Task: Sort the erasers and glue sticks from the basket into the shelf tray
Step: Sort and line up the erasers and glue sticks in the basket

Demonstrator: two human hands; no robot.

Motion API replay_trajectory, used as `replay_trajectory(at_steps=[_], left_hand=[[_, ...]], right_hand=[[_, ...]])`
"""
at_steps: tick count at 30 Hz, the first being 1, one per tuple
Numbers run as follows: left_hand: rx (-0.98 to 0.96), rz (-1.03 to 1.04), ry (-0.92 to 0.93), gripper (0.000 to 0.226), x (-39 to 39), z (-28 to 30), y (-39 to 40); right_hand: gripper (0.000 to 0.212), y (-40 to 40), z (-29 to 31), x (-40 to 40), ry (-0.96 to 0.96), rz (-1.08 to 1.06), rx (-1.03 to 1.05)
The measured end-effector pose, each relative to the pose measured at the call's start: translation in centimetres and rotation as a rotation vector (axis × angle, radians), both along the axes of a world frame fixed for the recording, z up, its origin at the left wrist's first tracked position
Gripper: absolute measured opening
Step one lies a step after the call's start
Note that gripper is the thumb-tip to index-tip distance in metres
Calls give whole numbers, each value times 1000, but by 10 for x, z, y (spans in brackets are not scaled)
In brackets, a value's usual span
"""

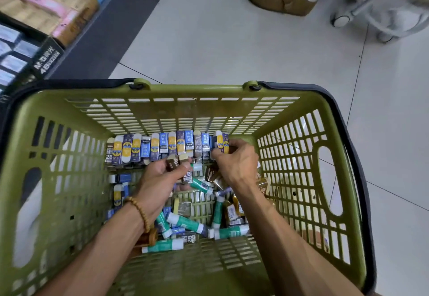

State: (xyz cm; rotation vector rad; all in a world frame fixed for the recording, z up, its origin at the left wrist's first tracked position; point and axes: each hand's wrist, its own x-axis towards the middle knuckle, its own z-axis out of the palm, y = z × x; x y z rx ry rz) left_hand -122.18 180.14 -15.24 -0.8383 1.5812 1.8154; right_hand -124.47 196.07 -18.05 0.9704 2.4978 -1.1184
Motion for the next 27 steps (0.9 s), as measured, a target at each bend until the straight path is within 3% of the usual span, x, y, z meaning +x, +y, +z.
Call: replay_trajectory(at_steps=[7, 13, 22, 27], left_hand=[[-41, 15, -7, 15, 3, 5, -10], [-54, 10, -5, 15, 3, 5, -10], [-26, -11, -26, 29, 2, 13, 1], [-6, -30, -34, 19, 1, 21, 14]], right_hand=[[50, -11, 3, -3, 70, 140, 53], [16, -9, -2, -4, 96, 117, -44], [21, 1, 7, -10, 99, 82, -81], [18, 16, 50, 3, -87, 109, -713]])
